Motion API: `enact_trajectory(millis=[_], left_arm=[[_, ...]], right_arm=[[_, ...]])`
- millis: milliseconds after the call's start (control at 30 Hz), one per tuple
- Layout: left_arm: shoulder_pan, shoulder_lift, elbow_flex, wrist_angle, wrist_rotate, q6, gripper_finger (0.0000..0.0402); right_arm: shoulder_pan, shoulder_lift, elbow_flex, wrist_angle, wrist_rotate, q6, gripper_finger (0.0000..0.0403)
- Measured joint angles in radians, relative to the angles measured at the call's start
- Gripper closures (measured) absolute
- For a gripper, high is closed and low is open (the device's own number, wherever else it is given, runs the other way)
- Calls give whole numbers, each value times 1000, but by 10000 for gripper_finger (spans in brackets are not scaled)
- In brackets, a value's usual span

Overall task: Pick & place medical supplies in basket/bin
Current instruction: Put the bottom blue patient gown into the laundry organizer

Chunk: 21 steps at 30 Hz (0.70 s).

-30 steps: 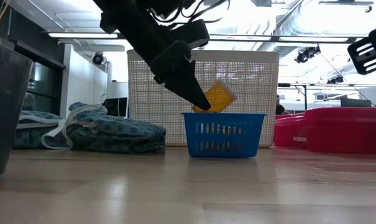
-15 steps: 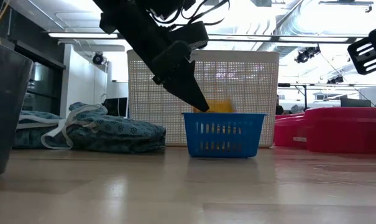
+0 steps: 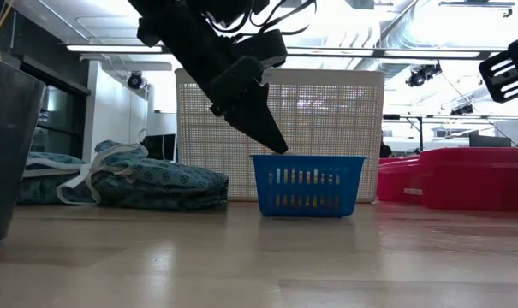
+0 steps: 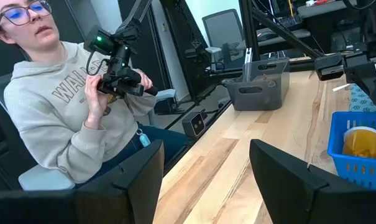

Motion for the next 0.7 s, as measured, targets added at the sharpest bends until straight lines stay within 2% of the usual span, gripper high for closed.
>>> enact_trajectory(millis=[233, 533, 700], left_arm=[[0, -3, 0, 0, 0, 6, 194], [-15, -108, 0, -34, -3, 35, 194], [-39, -141, 0, -86, -42, 38, 194]], right_arm=[[0, 0, 0, 0, 0, 0, 177], [0, 0, 0, 0, 0, 0, 177], [0, 0, 0, 0, 0, 0, 177]])
